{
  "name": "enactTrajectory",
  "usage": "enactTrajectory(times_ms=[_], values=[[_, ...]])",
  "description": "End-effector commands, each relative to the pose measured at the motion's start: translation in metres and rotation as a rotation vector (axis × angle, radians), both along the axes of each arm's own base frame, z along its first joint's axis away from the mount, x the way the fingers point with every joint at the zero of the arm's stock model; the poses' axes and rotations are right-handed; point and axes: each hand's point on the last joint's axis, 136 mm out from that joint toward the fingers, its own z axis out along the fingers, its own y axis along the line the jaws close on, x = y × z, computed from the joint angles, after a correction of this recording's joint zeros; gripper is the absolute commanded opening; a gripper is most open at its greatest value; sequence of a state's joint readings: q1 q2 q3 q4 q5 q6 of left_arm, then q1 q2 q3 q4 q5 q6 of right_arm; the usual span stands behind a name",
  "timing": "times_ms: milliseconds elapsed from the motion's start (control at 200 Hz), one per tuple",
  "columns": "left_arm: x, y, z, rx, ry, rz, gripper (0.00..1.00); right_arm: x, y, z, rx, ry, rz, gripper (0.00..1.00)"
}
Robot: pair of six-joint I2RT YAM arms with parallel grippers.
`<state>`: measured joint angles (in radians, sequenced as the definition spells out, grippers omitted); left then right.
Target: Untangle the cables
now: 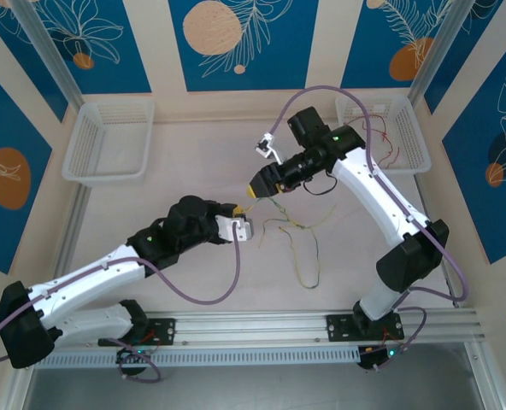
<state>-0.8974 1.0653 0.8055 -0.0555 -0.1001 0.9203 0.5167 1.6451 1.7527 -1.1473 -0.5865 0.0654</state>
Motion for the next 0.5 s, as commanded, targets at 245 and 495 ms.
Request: enactTrajectory(times_ms=[245,495], values=[[0.001,-0.002,0.013,-0.014,-0.075,-0.011,0.0,-0.03,0.012,-0.011,-0.041,0.084,0.112,0.25],[-0.003,-0.001,0.01,-0.019,-0.055,-0.015,0.0,-0.017,0.015,-0.013,-0.039,0.076,0.07,0.17]])
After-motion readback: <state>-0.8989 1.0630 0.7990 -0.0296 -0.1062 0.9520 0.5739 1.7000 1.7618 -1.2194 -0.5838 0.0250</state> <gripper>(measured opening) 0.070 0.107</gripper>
